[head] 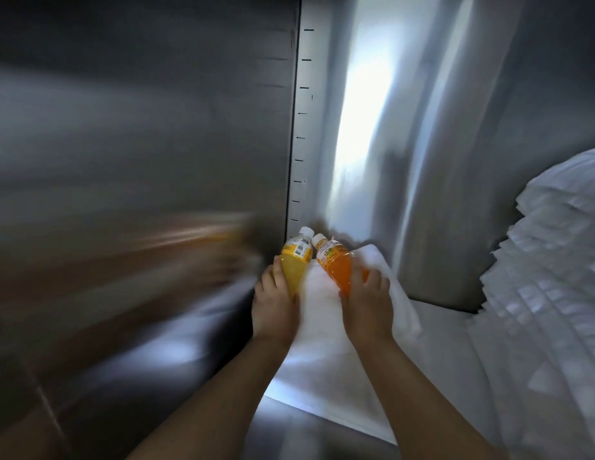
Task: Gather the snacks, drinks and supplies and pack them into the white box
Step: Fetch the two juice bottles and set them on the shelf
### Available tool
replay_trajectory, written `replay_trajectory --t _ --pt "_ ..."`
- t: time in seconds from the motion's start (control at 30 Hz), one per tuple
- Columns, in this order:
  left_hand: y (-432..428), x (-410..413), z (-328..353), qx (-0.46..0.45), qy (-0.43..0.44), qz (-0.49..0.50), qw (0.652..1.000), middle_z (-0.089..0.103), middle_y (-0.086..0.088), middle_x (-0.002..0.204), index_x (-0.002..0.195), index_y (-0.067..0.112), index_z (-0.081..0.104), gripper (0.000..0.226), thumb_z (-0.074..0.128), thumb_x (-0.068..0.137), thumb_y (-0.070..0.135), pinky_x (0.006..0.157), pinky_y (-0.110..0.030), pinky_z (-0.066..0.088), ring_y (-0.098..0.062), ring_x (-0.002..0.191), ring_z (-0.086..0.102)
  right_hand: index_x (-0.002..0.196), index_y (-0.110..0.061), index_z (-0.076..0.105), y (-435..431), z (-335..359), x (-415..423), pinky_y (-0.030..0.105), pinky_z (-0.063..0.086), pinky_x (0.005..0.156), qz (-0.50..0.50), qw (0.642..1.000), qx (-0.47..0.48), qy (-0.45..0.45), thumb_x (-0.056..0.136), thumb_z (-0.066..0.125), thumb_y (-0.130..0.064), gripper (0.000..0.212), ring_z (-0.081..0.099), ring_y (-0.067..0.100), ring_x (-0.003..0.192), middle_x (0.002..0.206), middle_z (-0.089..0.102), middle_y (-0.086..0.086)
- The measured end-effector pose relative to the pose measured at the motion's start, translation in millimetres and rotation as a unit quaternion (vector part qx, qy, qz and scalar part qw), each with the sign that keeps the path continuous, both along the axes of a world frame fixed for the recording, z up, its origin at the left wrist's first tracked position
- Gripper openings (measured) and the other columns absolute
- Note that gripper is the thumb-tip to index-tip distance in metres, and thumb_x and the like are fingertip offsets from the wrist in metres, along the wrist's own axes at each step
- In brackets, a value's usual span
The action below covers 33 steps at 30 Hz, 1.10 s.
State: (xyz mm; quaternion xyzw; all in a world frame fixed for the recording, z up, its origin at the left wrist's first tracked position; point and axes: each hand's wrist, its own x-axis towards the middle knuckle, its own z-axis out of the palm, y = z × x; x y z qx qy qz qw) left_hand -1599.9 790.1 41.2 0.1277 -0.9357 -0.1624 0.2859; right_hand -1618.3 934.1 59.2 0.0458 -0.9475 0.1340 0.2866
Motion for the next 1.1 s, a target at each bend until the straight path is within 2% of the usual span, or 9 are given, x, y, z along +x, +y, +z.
replay_trajectory --t 0.17,0.33,0.5,0.6,0.77,0.87,0.93,1.03,1.1 --pt "4.1 34.1 -8.0 -0.049 -0.039 0.050 0.997 0.031 -0.007 0.139 0.148 0.010 -0.003 0.079 0.044 0.091 0.040 0.100 -0.027 0.034 -0.021 0.121 0.039 0.135 -0.008 0.049 0.3 -17.1 19.3 0.042 0.050 0.086 0.009 0.994 -0.005 0.105 0.064 0.084 -0.014 0.079 0.056 0.037 0.100 0.112 0.057 0.023" --pt "-7.1 86.1 -41.7 -0.013 -0.075 0.060 0.995 0.034 -0.012 0.135 0.147 0.003 -0.002 0.080 0.042 0.093 0.043 0.100 -0.028 0.034 -0.024 0.120 0.042 0.145 -0.008 0.030 16.2 -26.6 29.7 0.044 0.045 0.094 0.047 0.990 -0.108 0.084 0.079 0.074 -0.022 0.080 0.047 0.037 0.114 0.125 0.048 0.020" --pt "-7.2 138.3 -75.7 0.061 -0.110 0.076 0.989 0.031 -0.013 0.141 0.147 0.009 0.019 0.067 0.039 0.091 0.039 0.097 -0.032 0.034 -0.029 0.120 0.040 0.144 -0.011 0.028 27.8 -31.5 45.4 0.042 0.046 0.091 0.067 0.968 -0.241 0.021 0.079 0.071 -0.027 0.080 0.039 0.033 0.125 0.138 0.040 0.014" --pt "3.3 163.4 -75.5 0.128 -0.100 0.085 0.983 0.040 -0.007 0.134 0.138 0.012 0.033 0.063 0.044 0.084 0.042 0.092 -0.031 0.037 -0.026 0.114 0.044 0.131 -0.008 0.041 28.1 -35.8 64.5 0.039 0.047 0.085 0.075 0.964 -0.256 -0.014 0.074 0.073 -0.025 0.069 0.047 0.032 0.115 0.125 0.047 0.013" --pt "26.3 217.1 -61.7 0.259 -0.032 0.068 0.963 0.044 -0.006 0.131 0.139 0.016 0.031 0.053 0.043 0.090 0.033 0.094 -0.029 0.035 -0.023 0.111 0.046 0.120 -0.005 0.050 28.8 -64.1 124.9 0.037 0.044 0.087 0.094 0.959 -0.251 -0.093 0.074 0.072 -0.027 0.055 0.050 0.032 0.106 0.114 0.051 0.014" --pt "26.2 254.1 -43.7 0.334 0.006 0.017 0.942 0.061 -0.011 0.106 0.115 0.014 0.053 0.031 0.058 0.086 0.024 0.081 -0.038 0.045 -0.031 0.099 0.056 0.110 -0.009 0.058 23.0 -71.8 173.2 0.036 0.048 0.080 0.110 0.944 -0.286 -0.118 0.073 0.071 -0.032 0.045 0.055 0.030 0.095 0.104 0.056 0.012" --pt "24.8 284.4 -31.6 0.357 0.040 -0.023 0.933 0.065 0.001 0.088 0.092 0.026 0.057 0.004 0.058 0.088 0.025 0.069 -0.033 0.047 -0.023 0.086 0.061 0.095 -0.010 0.063 16.8 -67.7 206.0 0.034 0.049 0.069 0.132 0.924 -0.333 -0.137 0.074 0.069 -0.036 0.034 0.060 0.029 0.082 0.091 0.062 0.012" --pt "16.8 340.7 -17.3 0.388 0.066 -0.074 0.916 0.060 0.018 0.078 0.083 0.043 0.050 0.023 0.061 0.086 0.023 0.060 -0.012 0.040 -0.002 0.075 0.058 0.079 -0.012 0.063 5.1 -56.7 266.3 0.029 0.049 0.054 0.188 0.876 -0.422 -0.142 0.078 0.071 -0.034 0.023 0.063 0.020 0.063 0.070 0.064 0.007" --pt "1.5 386.8 -12.4 0.412 0.056 -0.093 0.905 0.059 0.020 0.092 0.103 0.046 0.049 0.032 0.064 0.084 0.025 0.071 -0.011 0.044 0.001 0.085 0.058 0.082 -0.016 0.061 -6.8 -54.1 316.0 0.022 0.047 0.053 0.222 0.842 -0.474 -0.128 0.081 0.070 -0.031 0.018 0.062 0.010 0.060 0.069 0.063 0.002"
